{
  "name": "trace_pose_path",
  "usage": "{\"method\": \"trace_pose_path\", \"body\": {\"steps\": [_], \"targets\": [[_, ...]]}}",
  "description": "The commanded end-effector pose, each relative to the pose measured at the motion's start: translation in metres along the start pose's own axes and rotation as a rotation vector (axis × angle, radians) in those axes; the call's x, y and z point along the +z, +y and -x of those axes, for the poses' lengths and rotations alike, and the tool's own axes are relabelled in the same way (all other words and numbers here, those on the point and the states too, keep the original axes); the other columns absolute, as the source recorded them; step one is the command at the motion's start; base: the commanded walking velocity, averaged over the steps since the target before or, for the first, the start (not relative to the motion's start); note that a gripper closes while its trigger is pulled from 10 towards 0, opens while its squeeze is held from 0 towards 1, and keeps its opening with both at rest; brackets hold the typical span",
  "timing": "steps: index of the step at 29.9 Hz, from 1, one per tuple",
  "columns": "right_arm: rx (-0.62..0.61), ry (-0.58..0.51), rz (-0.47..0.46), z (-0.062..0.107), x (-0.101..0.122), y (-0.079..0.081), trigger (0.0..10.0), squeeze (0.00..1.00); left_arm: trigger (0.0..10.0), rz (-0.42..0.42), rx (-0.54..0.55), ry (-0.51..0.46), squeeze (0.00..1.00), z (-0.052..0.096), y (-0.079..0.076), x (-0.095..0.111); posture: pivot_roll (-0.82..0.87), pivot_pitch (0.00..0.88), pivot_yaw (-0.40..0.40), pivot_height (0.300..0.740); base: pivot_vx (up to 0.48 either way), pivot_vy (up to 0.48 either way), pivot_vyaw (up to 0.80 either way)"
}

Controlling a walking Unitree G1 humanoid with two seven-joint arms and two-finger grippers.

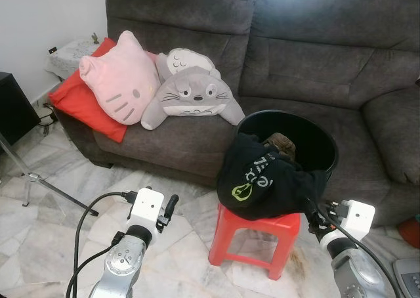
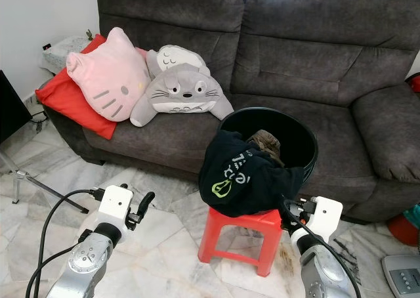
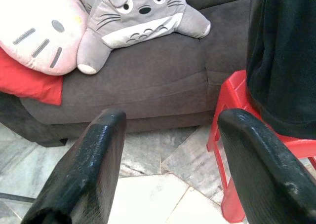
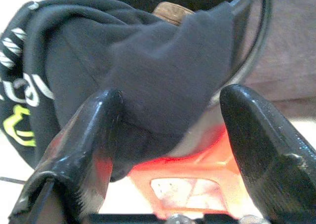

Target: Hang hanger

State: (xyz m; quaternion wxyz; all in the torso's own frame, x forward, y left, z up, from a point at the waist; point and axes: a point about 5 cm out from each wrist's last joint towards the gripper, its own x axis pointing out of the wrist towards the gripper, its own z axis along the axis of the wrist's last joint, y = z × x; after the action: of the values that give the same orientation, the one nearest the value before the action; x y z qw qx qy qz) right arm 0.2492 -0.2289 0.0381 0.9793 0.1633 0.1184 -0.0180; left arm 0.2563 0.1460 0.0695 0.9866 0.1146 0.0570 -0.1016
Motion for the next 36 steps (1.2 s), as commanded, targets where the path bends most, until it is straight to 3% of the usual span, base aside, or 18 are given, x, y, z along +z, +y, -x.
{"method": "trace_pose_path", "body": {"steps": [1,7,17,25,36], "targets": [[0.029,0.008,-0.023,-0.002,-0.001,0.004,10.0,0.0,10.0,-0.019,0.005,0.001,0.0,-0.001,0.001,0.0,-0.02,0.0,-0.025,0.74,0.0,0.0,0.0],[0.111,0.038,-0.081,0.001,-0.009,0.014,10.0,0.0,10.0,-0.024,0.003,-0.003,0.0,-0.001,0.002,0.001,-0.02,0.0,-0.028,0.74,0.0,0.0,0.0],[0.029,0.045,-0.328,0.014,-0.024,-0.006,10.0,0.0,10.0,-0.029,-0.008,-0.004,0.0,-0.003,0.0,0.001,-0.03,0.0,-0.022,0.74,0.0,0.0,0.0],[0.035,0.061,-0.341,0.013,-0.028,-0.008,10.0,0.0,10.0,-0.036,-0.006,-0.006,0.0,-0.003,0.0,0.002,-0.03,0.0,-0.023,0.74,0.0,0.0,0.0],[0.144,0.053,-0.339,-0.004,-0.02,-0.004,10.0,0.0,10.0,-0.064,-0.007,-0.015,0.0,-0.005,0.0,0.004,-0.03,0.0,-0.025,0.74,0.0,0.0,0.0]]}}
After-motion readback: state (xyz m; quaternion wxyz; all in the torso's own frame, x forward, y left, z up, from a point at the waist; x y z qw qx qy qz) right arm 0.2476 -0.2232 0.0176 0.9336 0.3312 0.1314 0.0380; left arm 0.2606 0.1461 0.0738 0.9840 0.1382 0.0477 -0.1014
